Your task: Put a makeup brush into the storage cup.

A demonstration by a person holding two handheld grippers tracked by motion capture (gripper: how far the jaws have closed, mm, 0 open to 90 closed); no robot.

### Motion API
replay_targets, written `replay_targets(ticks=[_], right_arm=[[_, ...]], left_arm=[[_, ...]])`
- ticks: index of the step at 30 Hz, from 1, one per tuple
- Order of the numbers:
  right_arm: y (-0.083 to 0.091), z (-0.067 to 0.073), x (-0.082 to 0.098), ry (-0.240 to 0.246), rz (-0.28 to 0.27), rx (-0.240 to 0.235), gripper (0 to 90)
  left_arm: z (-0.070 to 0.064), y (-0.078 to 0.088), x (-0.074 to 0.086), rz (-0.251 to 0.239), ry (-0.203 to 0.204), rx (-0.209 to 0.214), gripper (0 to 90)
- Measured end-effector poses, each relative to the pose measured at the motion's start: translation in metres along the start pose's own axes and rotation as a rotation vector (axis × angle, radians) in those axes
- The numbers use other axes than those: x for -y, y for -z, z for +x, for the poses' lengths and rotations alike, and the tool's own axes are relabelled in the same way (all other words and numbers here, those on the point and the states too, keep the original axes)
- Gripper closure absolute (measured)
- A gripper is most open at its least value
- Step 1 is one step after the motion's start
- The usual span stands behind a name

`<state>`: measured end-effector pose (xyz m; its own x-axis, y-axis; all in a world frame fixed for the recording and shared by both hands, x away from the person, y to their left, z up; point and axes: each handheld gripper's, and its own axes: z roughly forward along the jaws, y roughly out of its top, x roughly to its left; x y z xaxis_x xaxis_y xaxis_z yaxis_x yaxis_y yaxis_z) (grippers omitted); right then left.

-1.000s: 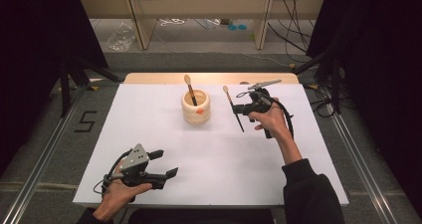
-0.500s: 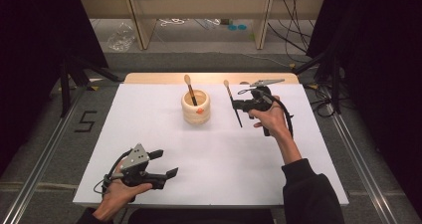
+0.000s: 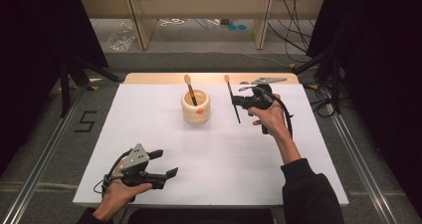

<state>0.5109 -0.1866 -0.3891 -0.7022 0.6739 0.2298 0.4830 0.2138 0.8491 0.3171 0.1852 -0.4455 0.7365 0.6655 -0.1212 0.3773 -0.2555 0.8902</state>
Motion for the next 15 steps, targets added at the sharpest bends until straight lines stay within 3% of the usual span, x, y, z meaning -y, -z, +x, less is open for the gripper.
replay_targets(ticks=[12, 15], right_arm=[[-0.0057, 0.0053, -0.0030, -0.016, -0.042, -0.031, 83.1], [-0.0082, 0.0053, -0.0038, 0.006, -0.060, -0.026, 83.1]], left_arm=[[0.0001, 0.0000, -0.0001, -0.003, -0.002, -0.001, 18.7], [0.0000, 0.0001, -0.0001, 0.000, -0.002, -0.004, 18.7]])
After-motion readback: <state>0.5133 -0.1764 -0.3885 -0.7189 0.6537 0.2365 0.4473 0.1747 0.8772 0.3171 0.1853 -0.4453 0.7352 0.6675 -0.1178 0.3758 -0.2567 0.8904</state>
